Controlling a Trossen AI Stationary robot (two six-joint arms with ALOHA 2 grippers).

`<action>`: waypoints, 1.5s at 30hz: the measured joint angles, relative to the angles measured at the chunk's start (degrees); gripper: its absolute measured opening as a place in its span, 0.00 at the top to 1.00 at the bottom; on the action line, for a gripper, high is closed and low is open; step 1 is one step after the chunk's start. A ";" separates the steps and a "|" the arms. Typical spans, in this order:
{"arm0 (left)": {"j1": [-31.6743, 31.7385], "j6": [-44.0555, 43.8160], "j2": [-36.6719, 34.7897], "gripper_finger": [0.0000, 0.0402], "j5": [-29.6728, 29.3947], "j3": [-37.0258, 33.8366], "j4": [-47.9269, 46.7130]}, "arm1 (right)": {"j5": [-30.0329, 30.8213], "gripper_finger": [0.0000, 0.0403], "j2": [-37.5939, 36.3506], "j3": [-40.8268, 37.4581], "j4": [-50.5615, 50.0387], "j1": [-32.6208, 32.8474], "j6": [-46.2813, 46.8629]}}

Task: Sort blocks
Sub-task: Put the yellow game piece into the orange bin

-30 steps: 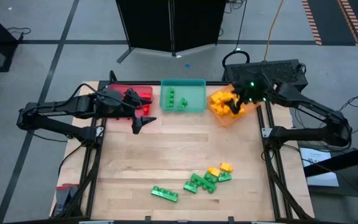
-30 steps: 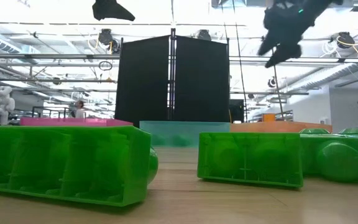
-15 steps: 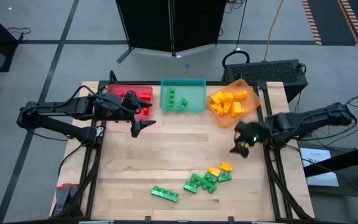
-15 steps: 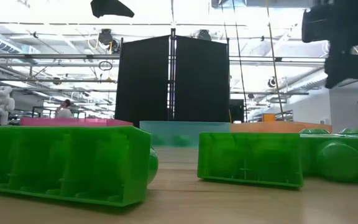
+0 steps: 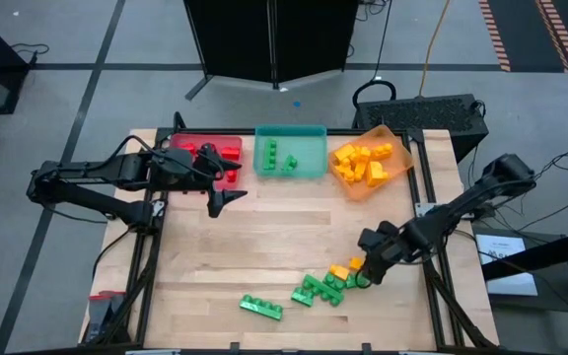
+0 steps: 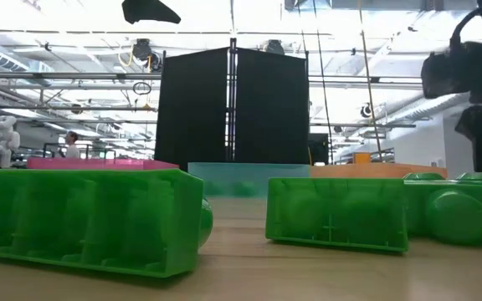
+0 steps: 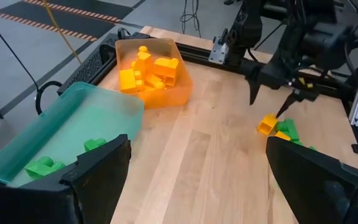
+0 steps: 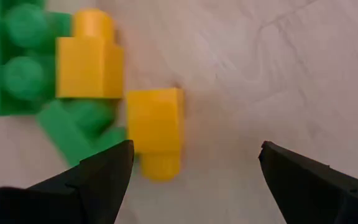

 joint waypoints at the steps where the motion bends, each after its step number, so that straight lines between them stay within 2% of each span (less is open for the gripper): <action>1: 0.00 0.00 0.00 0.07 0.00 0.00 0.00 | 0.46 0.16 1.04 0.00 0.75 0.12 -0.04; 9: 0.00 -0.02 0.00 0.07 0.00 0.00 -0.50 | 1.92 0.16 5.40 0.04 7.24 0.12 -2.59; 19: 0.00 0.17 0.00 0.07 0.00 0.00 -0.66 | 2.39 0.18 13.68 0.35 8.28 0.05 -3.44; 21: 0.00 0.15 0.00 0.07 0.00 0.00 -0.80 | 2.81 0.23 13.78 0.33 8.43 0.03 -3.44; 23: 0.00 0.15 0.00 0.07 0.00 0.00 -1.43 | 3.47 0.34 13.80 0.31 8.56 -0.01 -3.30; 27: 0.00 0.20 0.00 0.07 0.00 0.00 -1.57 | 3.48 0.69 13.59 0.26 9.13 -0.45 -3.41; 28: 0.00 0.20 0.00 0.07 0.00 0.00 -1.58 | 3.50 0.73 13.17 0.19 9.12 -0.49 -3.39; 32: 0.00 0.24 0.00 0.07 0.00 0.00 -1.90 | 4.65 0.73 11.02 -0.04 8.95 -1.21 -3.08; 38: 0.00 0.41 0.00 0.07 -1.27 0.00 -1.81 | 12.74 0.73 2.41 -0.11 7.14 -5.88 -2.59; 41: 0.00 0.52 0.00 0.07 -2.29 0.00 -1.77 | 19.99 0.73 -4.30 -0.07 4.61 -10.47 -4.06; 45: 0.00 0.57 0.00 0.07 -2.59 0.00 -1.75 | 27.66 0.73 -12.73 -0.07 -0.80 -19.76 -7.01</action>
